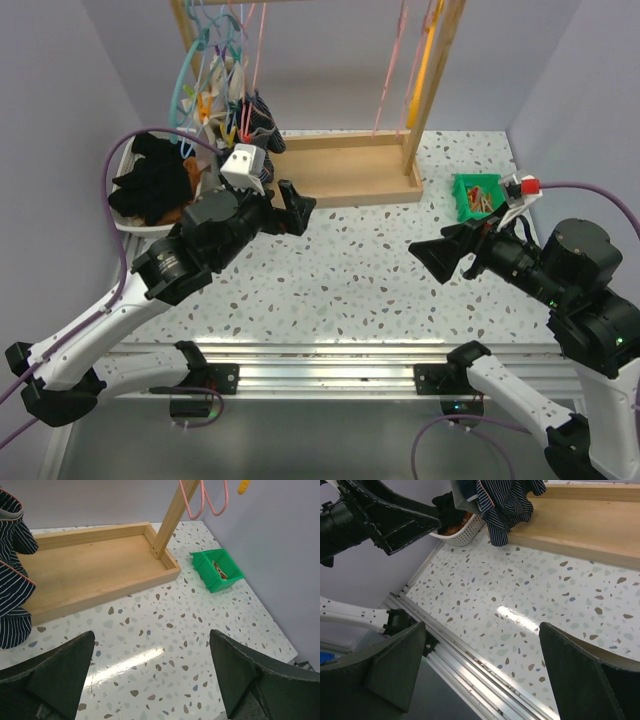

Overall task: Remove the underwear clipped to the hanger
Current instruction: Reset both arms

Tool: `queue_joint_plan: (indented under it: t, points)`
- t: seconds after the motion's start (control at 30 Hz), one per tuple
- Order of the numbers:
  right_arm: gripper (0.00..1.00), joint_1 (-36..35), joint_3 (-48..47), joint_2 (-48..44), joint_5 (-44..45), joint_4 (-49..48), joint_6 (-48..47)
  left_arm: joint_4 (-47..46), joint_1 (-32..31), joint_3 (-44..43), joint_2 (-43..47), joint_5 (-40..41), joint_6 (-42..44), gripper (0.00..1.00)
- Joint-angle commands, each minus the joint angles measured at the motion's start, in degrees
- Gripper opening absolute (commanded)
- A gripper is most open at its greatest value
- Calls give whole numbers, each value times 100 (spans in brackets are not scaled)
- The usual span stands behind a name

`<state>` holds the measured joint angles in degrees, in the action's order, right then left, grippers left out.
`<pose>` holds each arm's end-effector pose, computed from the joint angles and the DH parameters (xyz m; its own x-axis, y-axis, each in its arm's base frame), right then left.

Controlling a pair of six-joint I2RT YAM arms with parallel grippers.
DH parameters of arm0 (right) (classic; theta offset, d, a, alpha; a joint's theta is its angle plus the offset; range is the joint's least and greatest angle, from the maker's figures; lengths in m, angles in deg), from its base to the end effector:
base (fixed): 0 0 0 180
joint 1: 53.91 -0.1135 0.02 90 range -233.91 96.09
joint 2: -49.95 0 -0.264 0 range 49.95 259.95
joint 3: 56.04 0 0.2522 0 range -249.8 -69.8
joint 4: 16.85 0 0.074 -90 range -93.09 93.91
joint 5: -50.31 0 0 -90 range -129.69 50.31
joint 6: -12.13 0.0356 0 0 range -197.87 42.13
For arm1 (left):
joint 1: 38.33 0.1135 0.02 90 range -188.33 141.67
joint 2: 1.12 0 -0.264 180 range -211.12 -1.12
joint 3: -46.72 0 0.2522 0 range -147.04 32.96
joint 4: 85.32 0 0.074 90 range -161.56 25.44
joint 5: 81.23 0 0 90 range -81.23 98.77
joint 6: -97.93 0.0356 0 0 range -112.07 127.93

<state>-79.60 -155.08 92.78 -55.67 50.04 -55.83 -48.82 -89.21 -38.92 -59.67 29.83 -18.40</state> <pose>0.0615 0.0405 0.4825 -0.4027 0.2066 -0.8917 -0.5496 0.7245 0.4160 0.1440 -0.1568 0.4360 -0.3144 -0.2695 -0.9103 0.4027 0.8305 -0.3849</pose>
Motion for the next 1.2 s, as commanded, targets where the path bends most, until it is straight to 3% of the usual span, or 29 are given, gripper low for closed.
queue_joint_plan:
  t: [0.0, 1.17]
  points:
    - [99, 20, -147, 59, 8, -241, 81, -341, 16, -81, 80, -76, 93, 100]
    - [99, 20, -156, 270, -212, -320, 107, -393, 16, -63, 449, 153, 198, 100]
